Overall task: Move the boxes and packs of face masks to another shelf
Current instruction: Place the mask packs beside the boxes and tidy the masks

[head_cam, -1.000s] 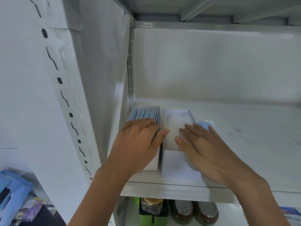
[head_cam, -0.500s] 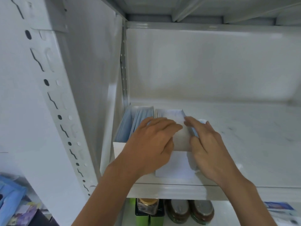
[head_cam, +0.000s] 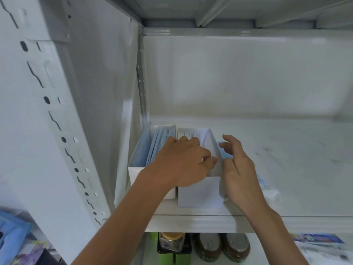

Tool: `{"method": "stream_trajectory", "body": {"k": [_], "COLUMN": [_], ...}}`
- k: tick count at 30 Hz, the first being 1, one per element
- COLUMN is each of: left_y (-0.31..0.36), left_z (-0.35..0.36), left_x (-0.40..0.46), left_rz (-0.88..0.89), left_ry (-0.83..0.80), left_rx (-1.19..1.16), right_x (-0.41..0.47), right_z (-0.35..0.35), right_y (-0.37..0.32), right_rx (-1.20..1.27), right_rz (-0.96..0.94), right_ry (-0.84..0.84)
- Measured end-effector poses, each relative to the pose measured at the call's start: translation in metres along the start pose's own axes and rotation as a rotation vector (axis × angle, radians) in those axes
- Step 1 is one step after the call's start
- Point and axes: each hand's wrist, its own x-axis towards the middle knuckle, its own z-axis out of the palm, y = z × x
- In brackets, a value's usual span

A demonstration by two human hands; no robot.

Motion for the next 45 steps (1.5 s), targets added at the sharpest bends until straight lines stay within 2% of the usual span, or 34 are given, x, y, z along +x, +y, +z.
{"method": "stream_trajectory", "body": {"k": [4, 11, 15, 20, 24, 29, 32, 34, 37, 41, 45], "left_y": [0.013, 0.019, 0.021, 0.016, 0.013, 0.008, 0.004, -0.002, -0.009, -0.015, -0.011], "left_z": [-0.001, -0.003, 0.004, 0.007, 0.004, 0.007, 0.013, 0.017, 0.022, 0.026, 0.026], "left_x": [0.017, 0.034, 0.034, 0.030, 0.020, -0.004, -0.020, -0.026, -0.030, -0.034, -0.038], "left_rz": [-0.063, -0.107, -0.141, -0.184, -0.213, -0.089, 0.063, 0.105, 0.100, 0.068, 0.050], "left_ry": [-0.009, -0.114, -0.050, 0.147, 0.228, 0.239, 0.369, 0.389, 0.350, 0.396, 0.461], "left_rx": [0.062, 0.009, -0.070, -0.134, -0.196, -0.229, -0.273, -0.231, -0.167, -0.113, -0.139], "right_x": [0.000, 0.000, 0.000, 0.000, 0.000, 0.001, 0.004, 0.005, 0.007, 0.008, 0.009], "right_z": [0.001, 0.009, 0.009, 0.006, 0.007, 0.005, 0.002, 0.000, -0.003, -0.009, -0.012], "right_y": [0.002, 0.003, 0.004, 0.005, 0.007, 0.013, 0.011, 0.007, 0.001, -0.006, -0.015], "right_rx": [0.054, 0.183, 0.169, 0.175, 0.169, -0.035, -0.142, -0.157, -0.215, -0.402, -0.408], "right_rz": [0.014, 0.057, 0.039, 0.033, 0.007, -0.119, -0.191, -0.190, -0.173, -0.136, -0.098], "right_ry": [0.036, 0.042, 0.026, 0.014, 0.021, 0.024, -0.055, -0.144, -0.274, -0.377, -0.455]}}
